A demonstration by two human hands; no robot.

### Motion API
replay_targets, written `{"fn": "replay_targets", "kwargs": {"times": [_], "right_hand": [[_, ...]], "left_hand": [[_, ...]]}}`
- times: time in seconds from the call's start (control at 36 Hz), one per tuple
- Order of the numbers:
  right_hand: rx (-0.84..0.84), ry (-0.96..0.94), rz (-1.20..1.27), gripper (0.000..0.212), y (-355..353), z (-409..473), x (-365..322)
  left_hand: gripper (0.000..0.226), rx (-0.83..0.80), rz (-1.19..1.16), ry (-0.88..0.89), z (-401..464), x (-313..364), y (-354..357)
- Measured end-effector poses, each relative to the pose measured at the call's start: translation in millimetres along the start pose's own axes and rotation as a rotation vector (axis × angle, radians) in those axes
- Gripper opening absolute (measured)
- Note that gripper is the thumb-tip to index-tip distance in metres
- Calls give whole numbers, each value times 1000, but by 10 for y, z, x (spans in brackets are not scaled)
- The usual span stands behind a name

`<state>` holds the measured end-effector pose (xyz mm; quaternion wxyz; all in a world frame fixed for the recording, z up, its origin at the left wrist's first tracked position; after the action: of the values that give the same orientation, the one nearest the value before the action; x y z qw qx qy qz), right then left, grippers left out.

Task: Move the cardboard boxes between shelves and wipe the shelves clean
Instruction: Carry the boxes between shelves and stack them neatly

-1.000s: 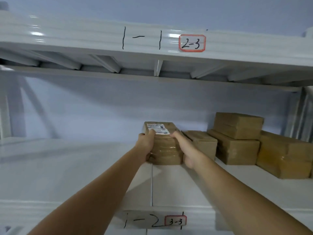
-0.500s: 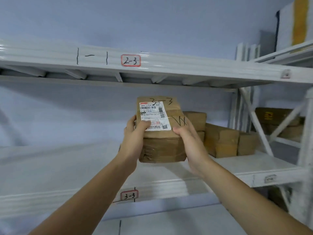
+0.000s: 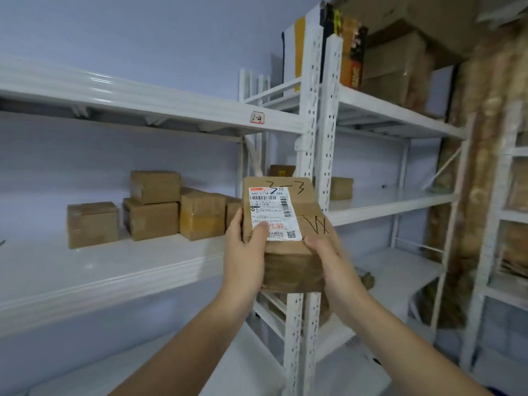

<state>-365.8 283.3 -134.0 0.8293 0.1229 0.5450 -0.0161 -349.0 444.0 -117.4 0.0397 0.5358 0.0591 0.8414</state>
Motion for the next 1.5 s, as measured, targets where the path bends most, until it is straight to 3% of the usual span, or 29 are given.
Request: {"fn": "replay_targets", "kwargs": {"times": [0.14, 0.47, 0.78, 0.92, 1.03, 1.17, 1.28, 1.39, 1.5], "right_hand": [[76, -26, -23, 39, -714, -24, -62], [211, -2, 42, 41, -1975, 493, 178], [267, -43, -11, 46, -2884, 1627, 176], [290, -94, -20, 28, -3223, 2126, 89], [276, -115, -25, 30, -3513, 2512, 154], [228, -110, -22, 47, -3810, 3067, 337], [185, -88, 34, 32, -4029, 3547, 531], [84, -73, 70, 32, -4192, 4028, 623], [-39, -56, 114, 31, -4326, 4509, 598]], "left_hand": [[40, -74, -8, -30, -80, -199, 741], [36, -181, 7, -32, 213, -661, 2052], [45, -197, -40, -27, 1103, -1132, 3204], [45, -217, -52, 16, 1522, -1224, 3700], [52, -216, -64, 9, 1794, -1371, 4056], [45, -211, -42, 24, 2154, -1611, 4416], [52, -120, 3, 26, 2465, -1771, 4662], [44, -70, 83, 110, 2713, -1861, 4910], [53, 41, 94, 94, 2989, -1902, 5183]]}}
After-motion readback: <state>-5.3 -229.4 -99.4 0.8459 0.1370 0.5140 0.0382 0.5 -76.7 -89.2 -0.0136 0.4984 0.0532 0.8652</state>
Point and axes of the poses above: each hand's wrist, its own z-axis towards the middle knuckle, its own y-axis out of the palm, x = y × z, the point moved 5 cm from there along z, towards the middle knuckle, and after that the axes turned 7 degrees about z, right-handed, at the moved point
